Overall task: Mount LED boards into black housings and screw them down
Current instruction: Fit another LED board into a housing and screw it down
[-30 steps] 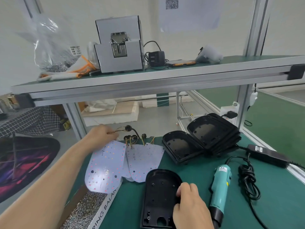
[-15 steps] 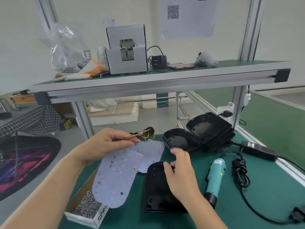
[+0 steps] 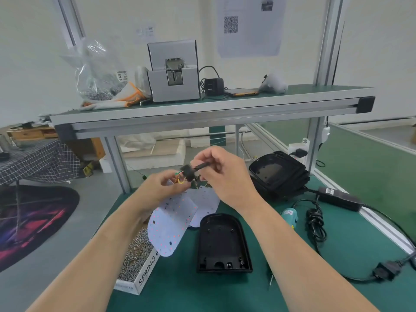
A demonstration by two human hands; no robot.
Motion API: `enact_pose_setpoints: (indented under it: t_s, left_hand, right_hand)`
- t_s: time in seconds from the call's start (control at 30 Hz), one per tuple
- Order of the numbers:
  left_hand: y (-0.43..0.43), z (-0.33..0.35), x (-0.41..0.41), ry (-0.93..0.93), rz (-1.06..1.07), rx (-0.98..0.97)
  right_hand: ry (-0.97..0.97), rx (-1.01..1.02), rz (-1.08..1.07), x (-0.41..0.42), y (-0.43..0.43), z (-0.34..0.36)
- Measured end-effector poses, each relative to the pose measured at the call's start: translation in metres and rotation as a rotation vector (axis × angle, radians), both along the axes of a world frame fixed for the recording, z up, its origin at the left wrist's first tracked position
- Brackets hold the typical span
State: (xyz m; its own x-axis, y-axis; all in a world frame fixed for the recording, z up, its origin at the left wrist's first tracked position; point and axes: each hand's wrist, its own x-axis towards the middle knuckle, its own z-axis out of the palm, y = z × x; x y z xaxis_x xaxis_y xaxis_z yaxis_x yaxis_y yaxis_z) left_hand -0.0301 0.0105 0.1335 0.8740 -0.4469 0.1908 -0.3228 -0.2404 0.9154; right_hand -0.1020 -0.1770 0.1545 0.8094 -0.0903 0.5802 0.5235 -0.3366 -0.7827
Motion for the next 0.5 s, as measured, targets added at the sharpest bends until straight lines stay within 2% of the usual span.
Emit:
enact_pose_setpoints:
  t_s: [0.17,0.23,0.33,0.5]
  left_hand:
    - [-0.013,-0.011,-0.012,0.149,-0.201,0.051]
    - [-0.021,-0.008,-0.017,0.096,-0.151,0.059]
    - [-0.031,0.001,-0.021,0.002,0.039,-0.101]
    - [-0.036,0.019,-0.033,0.038,-0.128,0.049]
  right_hand:
    - [0.001,0.148,0.095,-0.015,0.009,0.033]
    - [-0.005,0.192,0.107,-0.021,0.013,0.047]
    - [-0.02,0.242,0.099,-0.029,0.022,0.065]
    - [-0.05,0.312,0.225,-0.039,0.029,0.078]
